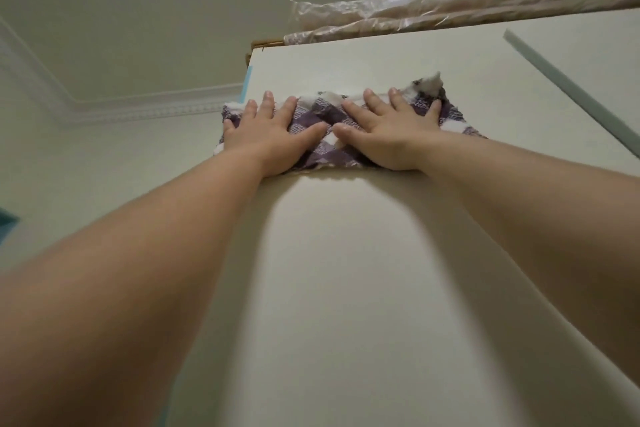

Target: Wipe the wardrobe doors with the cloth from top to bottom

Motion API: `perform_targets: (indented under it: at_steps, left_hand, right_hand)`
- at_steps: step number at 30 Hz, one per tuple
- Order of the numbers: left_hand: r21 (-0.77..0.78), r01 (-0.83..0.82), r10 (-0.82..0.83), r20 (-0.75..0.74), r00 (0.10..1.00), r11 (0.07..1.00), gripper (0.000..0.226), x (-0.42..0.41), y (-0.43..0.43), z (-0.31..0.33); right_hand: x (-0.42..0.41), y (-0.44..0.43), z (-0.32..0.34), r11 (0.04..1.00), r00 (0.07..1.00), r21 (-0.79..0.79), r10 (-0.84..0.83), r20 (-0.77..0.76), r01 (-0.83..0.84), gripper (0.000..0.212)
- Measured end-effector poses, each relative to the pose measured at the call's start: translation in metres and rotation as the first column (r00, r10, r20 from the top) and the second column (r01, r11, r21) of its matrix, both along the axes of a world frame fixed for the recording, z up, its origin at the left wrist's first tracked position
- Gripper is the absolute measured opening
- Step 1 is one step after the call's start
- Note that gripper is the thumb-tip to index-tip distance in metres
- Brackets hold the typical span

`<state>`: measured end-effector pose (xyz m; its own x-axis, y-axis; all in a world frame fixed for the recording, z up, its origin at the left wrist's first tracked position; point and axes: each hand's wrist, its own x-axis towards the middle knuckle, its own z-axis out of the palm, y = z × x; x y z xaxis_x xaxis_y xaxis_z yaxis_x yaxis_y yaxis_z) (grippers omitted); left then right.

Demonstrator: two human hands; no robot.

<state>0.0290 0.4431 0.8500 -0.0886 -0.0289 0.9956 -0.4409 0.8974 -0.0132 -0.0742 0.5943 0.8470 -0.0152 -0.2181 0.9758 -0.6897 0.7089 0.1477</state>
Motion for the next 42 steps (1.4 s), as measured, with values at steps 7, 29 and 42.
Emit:
perform_targets:
  at_steps: [7,29,42]
  left_hand:
    - [0.03,-0.073,0.073,0.0,0.997,0.997,0.073,-0.022,0.034,-0.007]
    - [-0.008,0.008,-0.007,0.099,0.995,1.0,0.088,-0.091,0.134,-0.131]
    - [-0.03,0.023,-0.02,0.111,0.994,0.999,0.083,-0.078,0.108,-0.191]
  right_hand:
    - [-0.023,0.034,-0.004,0.999,1.0,-0.048,-0.014,0.023,0.015,0.07]
    - [-0.088,0.134,-0.143,0.988,0.982,-0.141,-0.041,0.185,0.068,0.085]
    - [-0.066,0.107,-0.201,0.98,0.962,-0.157,-0.075,0.263,0.12,0.081]
